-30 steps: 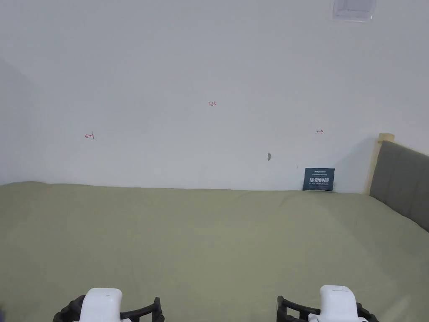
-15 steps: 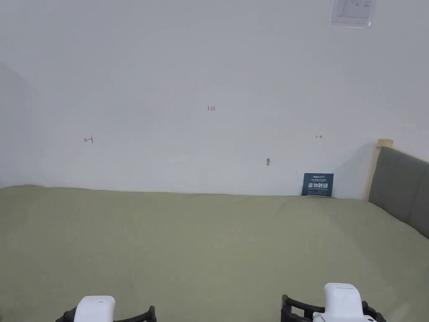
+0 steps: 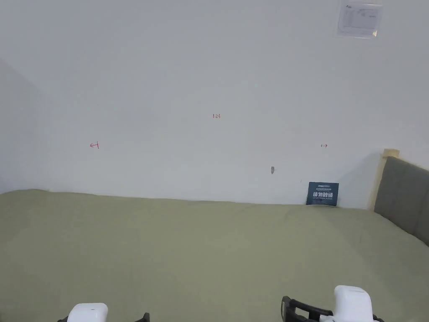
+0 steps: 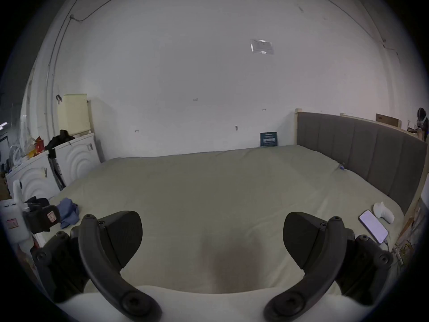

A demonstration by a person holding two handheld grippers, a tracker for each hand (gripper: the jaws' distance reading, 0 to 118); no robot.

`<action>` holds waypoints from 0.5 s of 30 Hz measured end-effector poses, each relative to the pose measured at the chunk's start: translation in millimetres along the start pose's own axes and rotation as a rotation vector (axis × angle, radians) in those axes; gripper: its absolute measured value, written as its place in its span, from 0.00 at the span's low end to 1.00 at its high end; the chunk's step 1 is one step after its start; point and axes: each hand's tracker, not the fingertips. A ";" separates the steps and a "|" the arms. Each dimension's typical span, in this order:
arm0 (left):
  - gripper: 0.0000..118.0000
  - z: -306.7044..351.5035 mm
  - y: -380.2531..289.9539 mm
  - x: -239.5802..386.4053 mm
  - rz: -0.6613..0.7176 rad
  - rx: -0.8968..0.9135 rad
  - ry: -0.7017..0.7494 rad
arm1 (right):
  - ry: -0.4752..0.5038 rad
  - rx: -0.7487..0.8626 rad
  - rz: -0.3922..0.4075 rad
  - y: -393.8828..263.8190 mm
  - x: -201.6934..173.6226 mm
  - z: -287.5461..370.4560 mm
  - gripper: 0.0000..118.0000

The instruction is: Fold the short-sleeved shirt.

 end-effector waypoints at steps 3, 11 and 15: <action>1.00 -0.6 1.5 -4.3 0.005 0.006 0.007 | -0.032 -0.052 0.000 -0.7 -2.6 -5.0 1.00; 1.00 -3.4 30.3 -12.1 0.094 -0.015 -0.012 | -0.008 -0.100 -0.004 14.1 -1.3 -8.2 1.00; 1.00 4.6 47.2 -6.5 0.032 0.019 -0.014 | -0.013 -0.105 -0.009 21.2 -0.4 -6.8 1.00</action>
